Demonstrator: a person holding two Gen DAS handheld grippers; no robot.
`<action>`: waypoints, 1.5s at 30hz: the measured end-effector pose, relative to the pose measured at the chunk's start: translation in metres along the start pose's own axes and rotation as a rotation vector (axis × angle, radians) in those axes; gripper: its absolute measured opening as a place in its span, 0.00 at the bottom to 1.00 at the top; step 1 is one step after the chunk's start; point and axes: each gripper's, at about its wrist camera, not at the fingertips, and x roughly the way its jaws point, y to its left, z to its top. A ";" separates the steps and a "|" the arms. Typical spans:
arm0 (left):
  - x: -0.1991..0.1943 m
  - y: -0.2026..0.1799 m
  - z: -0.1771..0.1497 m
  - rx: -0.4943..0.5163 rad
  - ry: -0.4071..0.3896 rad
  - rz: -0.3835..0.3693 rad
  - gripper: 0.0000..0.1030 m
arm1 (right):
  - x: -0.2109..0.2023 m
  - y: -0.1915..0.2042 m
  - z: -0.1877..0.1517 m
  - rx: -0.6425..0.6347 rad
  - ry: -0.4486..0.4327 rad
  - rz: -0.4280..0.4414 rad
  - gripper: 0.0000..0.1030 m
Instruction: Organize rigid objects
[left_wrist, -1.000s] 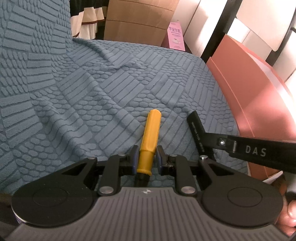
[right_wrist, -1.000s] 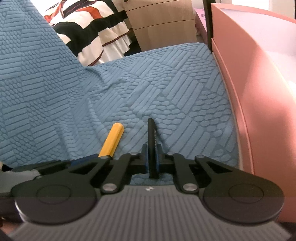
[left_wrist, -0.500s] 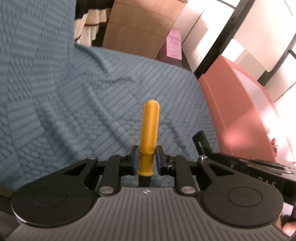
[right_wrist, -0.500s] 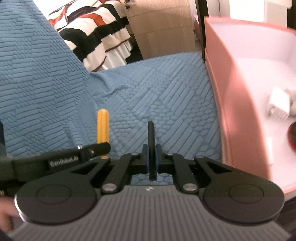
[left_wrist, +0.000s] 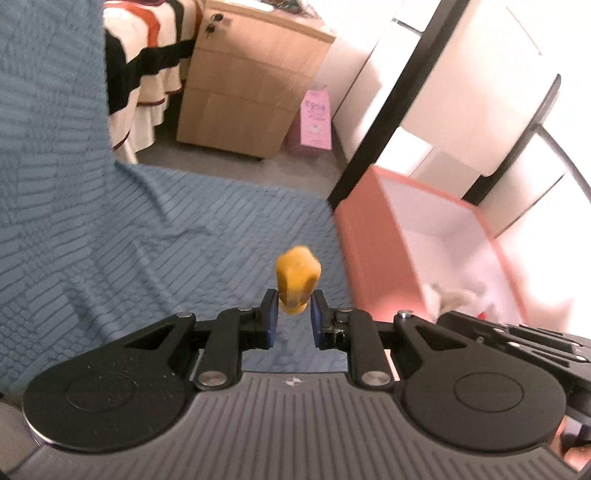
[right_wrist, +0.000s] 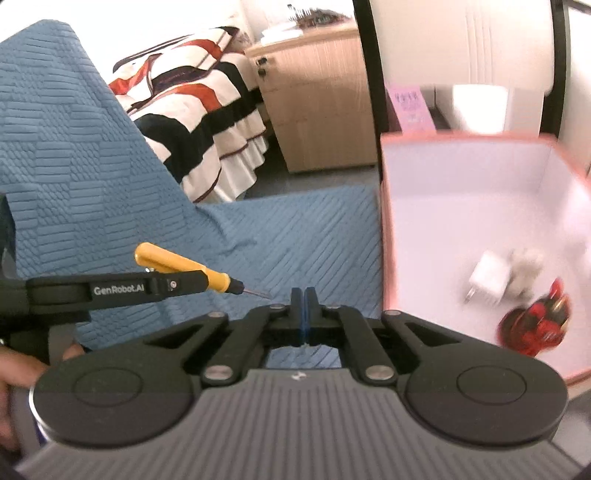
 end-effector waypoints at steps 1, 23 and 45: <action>0.001 -0.004 0.001 -0.004 -0.003 -0.001 0.21 | 0.000 -0.002 0.002 -0.005 -0.002 -0.001 0.04; 0.021 0.046 -0.064 -0.140 0.014 0.010 0.13 | 0.013 -0.011 -0.089 0.071 0.102 -0.035 0.06; 0.100 0.076 -0.067 -0.043 -0.064 0.112 0.37 | 0.070 -0.029 -0.140 0.175 0.126 -0.191 0.35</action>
